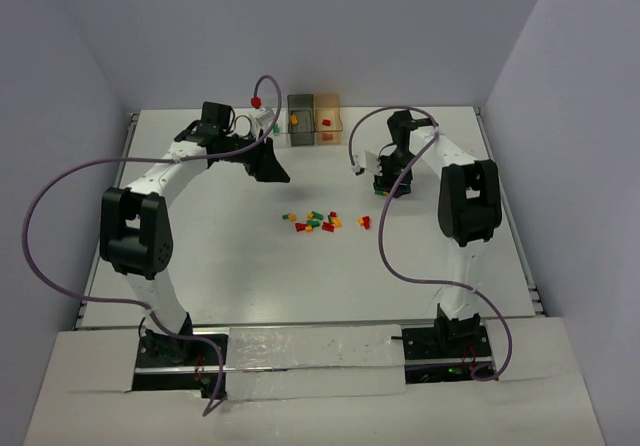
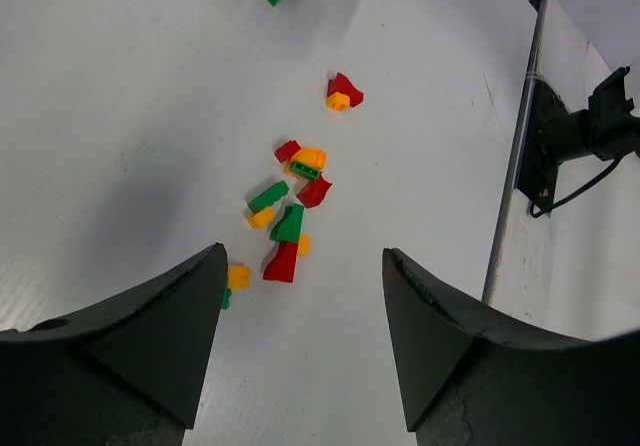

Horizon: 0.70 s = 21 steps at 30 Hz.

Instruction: Sort the legos into containers by color

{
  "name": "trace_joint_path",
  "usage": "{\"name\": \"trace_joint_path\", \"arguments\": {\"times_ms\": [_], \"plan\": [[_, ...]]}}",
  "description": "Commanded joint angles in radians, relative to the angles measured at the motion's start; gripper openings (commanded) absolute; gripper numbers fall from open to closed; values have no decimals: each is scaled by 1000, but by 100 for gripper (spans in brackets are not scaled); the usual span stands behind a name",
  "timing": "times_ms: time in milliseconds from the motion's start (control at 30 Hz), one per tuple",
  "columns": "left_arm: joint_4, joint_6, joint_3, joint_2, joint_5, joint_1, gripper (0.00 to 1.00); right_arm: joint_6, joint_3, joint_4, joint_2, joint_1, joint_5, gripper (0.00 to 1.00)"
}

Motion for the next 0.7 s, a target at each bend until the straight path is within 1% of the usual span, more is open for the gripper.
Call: {"name": "trace_joint_path", "arguments": {"times_ms": [0, 233, 400, 533, 633, 667], "plan": [[-11, 28, 61, 3, 40, 0, 73, -37, 39, 25, 21, 11, -25, 62], [-77, 73, 121, 44, 47, 0, 74, -47, 36, 48, 42, 39, -34, 62], [-104, 94, 125, 56, 46, -1, 74, -54, 35, 53, 59, 41, -25, 60], [-109, 102, 129, 67, 46, 0, 74, -59, 27, 53, 66, 42, -18, 56], [-116, 104, 143, 75, 44, 0, 74, -62, 13, 54, 67, 44, -8, 49], [-116, 104, 143, 77, 46, 0, 74, -62, 11, 54, 65, 42, -2, 48]]}}
